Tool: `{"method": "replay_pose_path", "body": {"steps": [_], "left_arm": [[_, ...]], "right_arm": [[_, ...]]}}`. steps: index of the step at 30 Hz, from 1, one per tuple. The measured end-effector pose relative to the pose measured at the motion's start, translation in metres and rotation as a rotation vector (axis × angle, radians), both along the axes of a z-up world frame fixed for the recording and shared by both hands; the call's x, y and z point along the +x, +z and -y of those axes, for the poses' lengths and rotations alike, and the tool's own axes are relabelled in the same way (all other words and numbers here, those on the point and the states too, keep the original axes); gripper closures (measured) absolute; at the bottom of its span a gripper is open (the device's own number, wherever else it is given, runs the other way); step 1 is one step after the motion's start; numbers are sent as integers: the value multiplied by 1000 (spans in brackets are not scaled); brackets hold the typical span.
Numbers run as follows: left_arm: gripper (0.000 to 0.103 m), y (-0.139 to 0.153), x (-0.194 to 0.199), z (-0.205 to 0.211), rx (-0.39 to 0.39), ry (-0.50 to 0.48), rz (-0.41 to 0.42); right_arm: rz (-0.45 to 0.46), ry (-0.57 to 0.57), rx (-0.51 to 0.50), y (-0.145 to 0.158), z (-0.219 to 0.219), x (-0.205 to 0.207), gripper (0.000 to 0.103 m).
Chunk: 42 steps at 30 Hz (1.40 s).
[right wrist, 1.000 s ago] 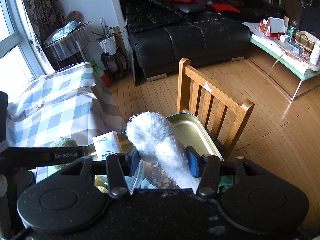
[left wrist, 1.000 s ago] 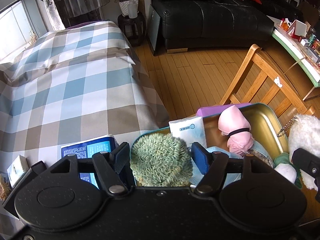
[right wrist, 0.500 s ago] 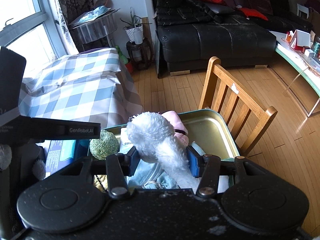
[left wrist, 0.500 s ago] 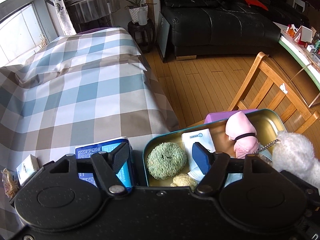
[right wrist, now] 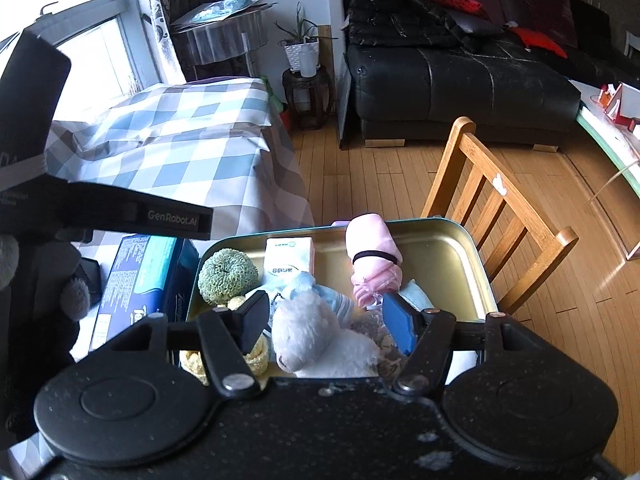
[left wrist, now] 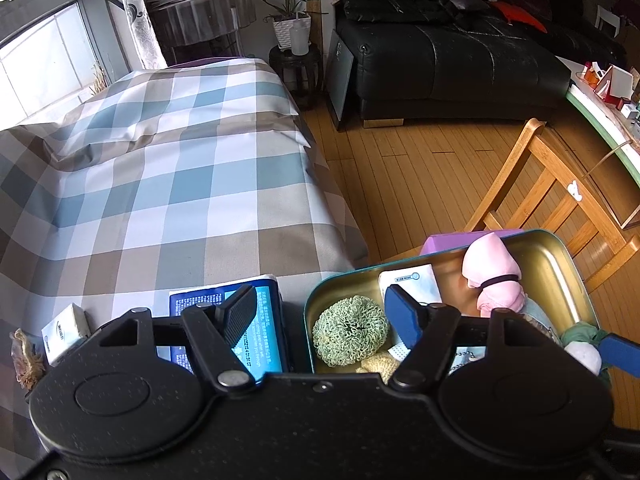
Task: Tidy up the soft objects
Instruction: 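Open both tools to drop the white plush and green ball into the tray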
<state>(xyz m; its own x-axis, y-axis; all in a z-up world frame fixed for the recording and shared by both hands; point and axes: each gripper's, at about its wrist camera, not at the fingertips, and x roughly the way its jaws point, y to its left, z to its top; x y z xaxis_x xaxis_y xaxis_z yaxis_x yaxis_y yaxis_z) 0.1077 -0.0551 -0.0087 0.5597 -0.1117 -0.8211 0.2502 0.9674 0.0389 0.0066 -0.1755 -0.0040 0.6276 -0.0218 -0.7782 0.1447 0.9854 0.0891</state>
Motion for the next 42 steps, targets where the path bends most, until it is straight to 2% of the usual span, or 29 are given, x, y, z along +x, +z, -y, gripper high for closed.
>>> {"method": "replay_pose_path", "body": {"steps": [21,24,33,42], "left_arm": [[36,-1,-16,5,17,-32,6],[31,0,-20,5,17,-39,7],[31,2,-38,10,46,-73,29],[30,3,-50,10,93,-66,24]], "right_arm": [[-21,-285,24,-6,42,4,40],[-15,-316,17,-6,46,4,38],[-14,-338,-20,-8,47,6,37],[-24,-341,-53,-9,44,7,35]]}}
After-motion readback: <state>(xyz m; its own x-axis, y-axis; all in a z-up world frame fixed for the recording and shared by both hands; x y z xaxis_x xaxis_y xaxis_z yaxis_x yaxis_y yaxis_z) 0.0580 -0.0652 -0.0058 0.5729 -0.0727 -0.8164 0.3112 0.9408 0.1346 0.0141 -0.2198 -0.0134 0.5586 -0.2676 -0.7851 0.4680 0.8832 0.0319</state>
